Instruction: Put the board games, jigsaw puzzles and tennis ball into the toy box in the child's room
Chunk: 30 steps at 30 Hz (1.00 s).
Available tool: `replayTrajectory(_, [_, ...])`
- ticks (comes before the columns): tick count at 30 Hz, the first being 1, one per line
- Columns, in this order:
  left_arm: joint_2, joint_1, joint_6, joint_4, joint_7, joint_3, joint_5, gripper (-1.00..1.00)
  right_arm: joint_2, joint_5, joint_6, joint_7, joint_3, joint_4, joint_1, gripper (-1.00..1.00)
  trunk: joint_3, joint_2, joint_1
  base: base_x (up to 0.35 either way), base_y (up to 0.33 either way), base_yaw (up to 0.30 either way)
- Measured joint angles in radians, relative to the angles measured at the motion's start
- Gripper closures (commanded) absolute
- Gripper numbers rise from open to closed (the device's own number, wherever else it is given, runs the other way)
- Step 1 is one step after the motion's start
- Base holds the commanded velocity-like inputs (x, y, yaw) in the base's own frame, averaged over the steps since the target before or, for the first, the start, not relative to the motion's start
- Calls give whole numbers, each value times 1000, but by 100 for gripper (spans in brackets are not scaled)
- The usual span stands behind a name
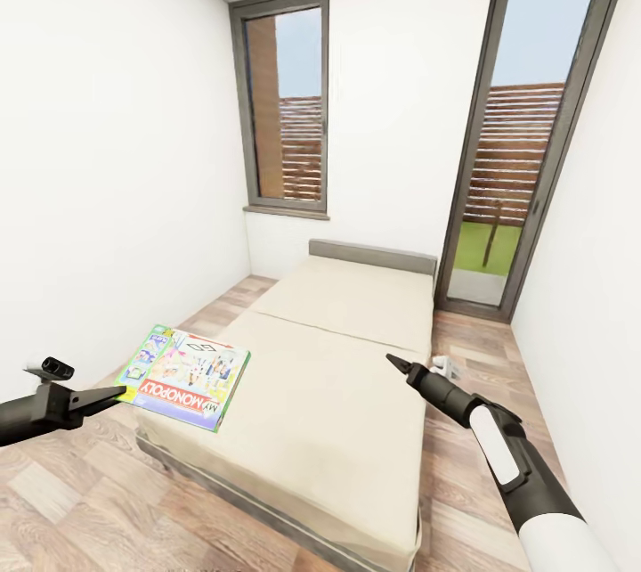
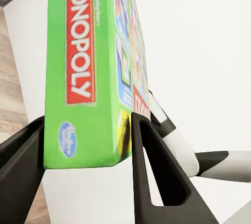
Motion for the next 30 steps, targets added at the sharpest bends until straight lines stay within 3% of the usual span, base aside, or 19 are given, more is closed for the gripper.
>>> replayTrajectory(23, [0, 0, -1, 0, 0, 0, 0, 100, 2, 1, -6, 0, 1, 1, 0, -100, 70, 160, -88, 0, 0, 179])
replayTrajectory(30, [0, 0, -1, 0, 0, 1, 0, 100, 2, 1, -6, -2, 2, 1, 0, -100, 71, 160, -88, 0, 0, 267])
